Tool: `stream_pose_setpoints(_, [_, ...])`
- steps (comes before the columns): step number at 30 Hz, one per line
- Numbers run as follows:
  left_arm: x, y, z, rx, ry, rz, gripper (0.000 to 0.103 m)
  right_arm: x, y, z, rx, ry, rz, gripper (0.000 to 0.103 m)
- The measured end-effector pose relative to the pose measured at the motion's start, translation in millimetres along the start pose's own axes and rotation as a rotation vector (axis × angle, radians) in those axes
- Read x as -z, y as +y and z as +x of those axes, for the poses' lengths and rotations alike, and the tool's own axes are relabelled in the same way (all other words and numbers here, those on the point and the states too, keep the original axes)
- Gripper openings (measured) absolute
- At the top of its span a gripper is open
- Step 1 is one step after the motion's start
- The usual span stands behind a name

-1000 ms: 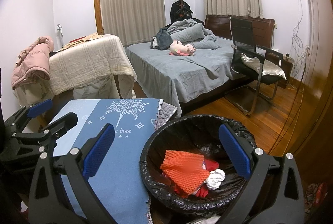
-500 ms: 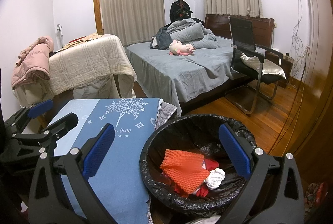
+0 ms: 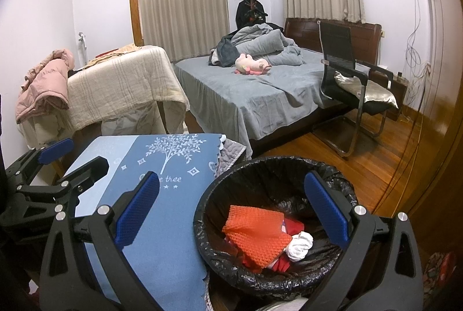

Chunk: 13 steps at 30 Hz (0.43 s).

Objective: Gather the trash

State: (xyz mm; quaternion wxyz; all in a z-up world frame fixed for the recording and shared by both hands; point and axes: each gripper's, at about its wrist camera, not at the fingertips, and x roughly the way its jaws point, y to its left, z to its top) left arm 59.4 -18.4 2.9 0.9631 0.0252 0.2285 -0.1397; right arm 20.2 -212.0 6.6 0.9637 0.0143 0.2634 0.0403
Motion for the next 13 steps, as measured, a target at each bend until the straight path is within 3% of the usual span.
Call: stream_pose_setpoints(13, [3.0, 6.1, -3.4, -0.005, 0.008, -0.002, 0.097, 1.7, 2.7, 1.2, 0.000, 0.005, 0.001, 0.097])
